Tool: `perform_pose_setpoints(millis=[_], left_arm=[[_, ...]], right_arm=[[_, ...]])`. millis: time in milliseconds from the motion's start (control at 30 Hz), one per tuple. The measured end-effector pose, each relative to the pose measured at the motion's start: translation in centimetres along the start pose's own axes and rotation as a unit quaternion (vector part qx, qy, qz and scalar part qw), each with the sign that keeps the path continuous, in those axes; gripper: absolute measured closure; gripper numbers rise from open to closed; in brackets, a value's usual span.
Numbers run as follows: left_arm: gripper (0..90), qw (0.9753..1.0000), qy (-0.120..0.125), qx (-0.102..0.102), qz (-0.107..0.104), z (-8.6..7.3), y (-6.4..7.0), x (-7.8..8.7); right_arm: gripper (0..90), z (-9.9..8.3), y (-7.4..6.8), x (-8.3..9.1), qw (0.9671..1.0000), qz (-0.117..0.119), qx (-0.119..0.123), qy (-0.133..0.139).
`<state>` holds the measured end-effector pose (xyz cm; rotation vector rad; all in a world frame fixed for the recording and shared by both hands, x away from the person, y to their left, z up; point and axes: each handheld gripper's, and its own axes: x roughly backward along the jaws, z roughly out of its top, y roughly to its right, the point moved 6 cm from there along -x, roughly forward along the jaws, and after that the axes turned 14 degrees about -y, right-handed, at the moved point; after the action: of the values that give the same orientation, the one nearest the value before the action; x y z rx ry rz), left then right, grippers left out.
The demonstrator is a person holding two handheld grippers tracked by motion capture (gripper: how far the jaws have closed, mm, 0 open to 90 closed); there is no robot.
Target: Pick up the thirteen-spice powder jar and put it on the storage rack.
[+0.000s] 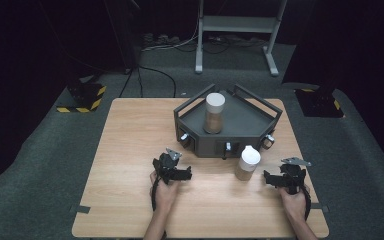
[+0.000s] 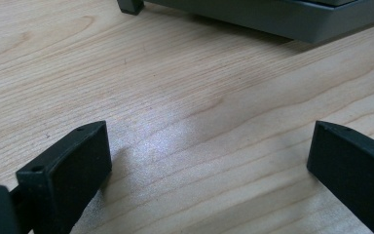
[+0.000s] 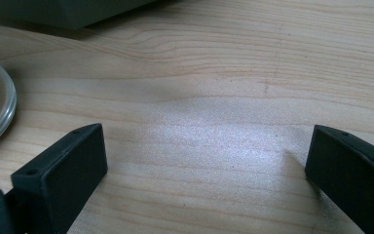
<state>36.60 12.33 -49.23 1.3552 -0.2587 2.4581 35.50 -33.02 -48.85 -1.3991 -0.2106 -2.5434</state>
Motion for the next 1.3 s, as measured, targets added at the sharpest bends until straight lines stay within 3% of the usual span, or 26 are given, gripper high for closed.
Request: perform_pose_setpoints(millis=[267,433,567,767,1300], left_arm=[[2.3,1.0000,-0.001,-0.001,0.000,0.0,0.0,0.0],[2.3,1.0000,0.000,0.000,0.000,0.0,0.0,0.0],[2.3,1.0000,0.000,0.000,0.000,0.0,0.0,0.0],[2.3,1.0000,0.000,0.000,0.000,0.0,0.0,0.0],[2.3,1.0000,0.000,0.000,0.000,0.0,0.0,0.0]], right_arm=[[4.4,0.0,-0.3,0.4,1.0000,0.000,0.005,-0.005],[4.5,-0.6,-0.9,1.1,0.9994,0.007,0.034,0.000],[4.5,-0.8,-1.9,1.5,0.9975,0.017,0.069,0.001],[4.6,-1.1,-2.6,1.9,0.9949,0.038,0.093,0.008],[5.6,-0.4,-4.2,2.6,0.9887,0.085,0.119,0.032]])
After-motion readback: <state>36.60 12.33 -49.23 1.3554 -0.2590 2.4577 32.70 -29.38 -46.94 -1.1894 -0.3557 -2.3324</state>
